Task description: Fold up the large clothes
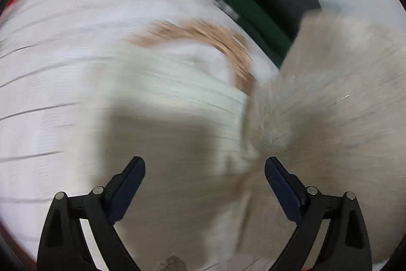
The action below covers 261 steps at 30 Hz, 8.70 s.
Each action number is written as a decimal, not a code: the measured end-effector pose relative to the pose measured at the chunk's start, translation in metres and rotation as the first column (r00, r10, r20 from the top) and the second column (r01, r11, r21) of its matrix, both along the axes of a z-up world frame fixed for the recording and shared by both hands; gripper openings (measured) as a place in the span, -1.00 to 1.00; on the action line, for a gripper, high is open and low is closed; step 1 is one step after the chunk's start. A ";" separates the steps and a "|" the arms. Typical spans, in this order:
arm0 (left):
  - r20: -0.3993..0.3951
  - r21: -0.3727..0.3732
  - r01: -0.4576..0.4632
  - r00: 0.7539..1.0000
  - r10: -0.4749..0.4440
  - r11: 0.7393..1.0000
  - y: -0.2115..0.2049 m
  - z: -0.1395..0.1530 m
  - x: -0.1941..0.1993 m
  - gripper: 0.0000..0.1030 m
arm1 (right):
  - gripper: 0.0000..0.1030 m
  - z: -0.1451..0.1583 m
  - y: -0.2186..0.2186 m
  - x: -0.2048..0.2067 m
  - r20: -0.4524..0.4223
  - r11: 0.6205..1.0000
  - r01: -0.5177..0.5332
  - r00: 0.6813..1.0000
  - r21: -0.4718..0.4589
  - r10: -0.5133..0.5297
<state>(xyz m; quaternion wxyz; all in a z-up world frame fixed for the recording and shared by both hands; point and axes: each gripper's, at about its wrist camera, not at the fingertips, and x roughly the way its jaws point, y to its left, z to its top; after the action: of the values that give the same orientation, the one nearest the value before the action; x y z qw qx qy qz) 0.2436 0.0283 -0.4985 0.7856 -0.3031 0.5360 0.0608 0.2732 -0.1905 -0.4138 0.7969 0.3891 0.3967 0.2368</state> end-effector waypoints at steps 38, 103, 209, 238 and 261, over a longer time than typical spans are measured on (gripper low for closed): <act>-0.187 0.407 0.056 0.982 0.023 0.912 0.058 -0.043 -0.103 0.88 | -0.06 -0.114 0.123 0.005 -0.496 0.941 -0.336 0.824 -0.037 0.275; -0.057 -0.170 0.079 0.994 -0.090 0.982 0.181 -0.062 -0.092 0.15 | 0.18 -0.207 0.131 0.043 -0.305 0.837 -0.380 0.805 0.394 0.509; 0.185 0.568 0.307 0.856 -0.483 0.763 0.036 0.416 0.008 0.95 | 1.00 0.384 0.008 -0.046 0.054 0.563 0.337 0.887 -0.755 -0.459; 0.364 0.598 0.197 0.797 -0.482 0.777 0.026 0.520 -0.113 0.95 | 1.00 0.533 0.032 -0.219 0.263 0.518 0.484 0.857 -0.706 -0.442; 0.379 0.590 0.175 0.802 -0.462 0.788 0.031 0.528 -0.120 0.95 | 1.00 0.540 0.034 -0.220 0.278 0.538 0.483 0.865 -0.691 -0.418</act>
<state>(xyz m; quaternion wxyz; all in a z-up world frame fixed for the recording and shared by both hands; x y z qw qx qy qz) 0.1232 0.0594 0.0292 0.9478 0.0182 0.3181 -0.0148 0.0535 -0.1561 0.1264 0.9327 0.1101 0.3121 -0.1430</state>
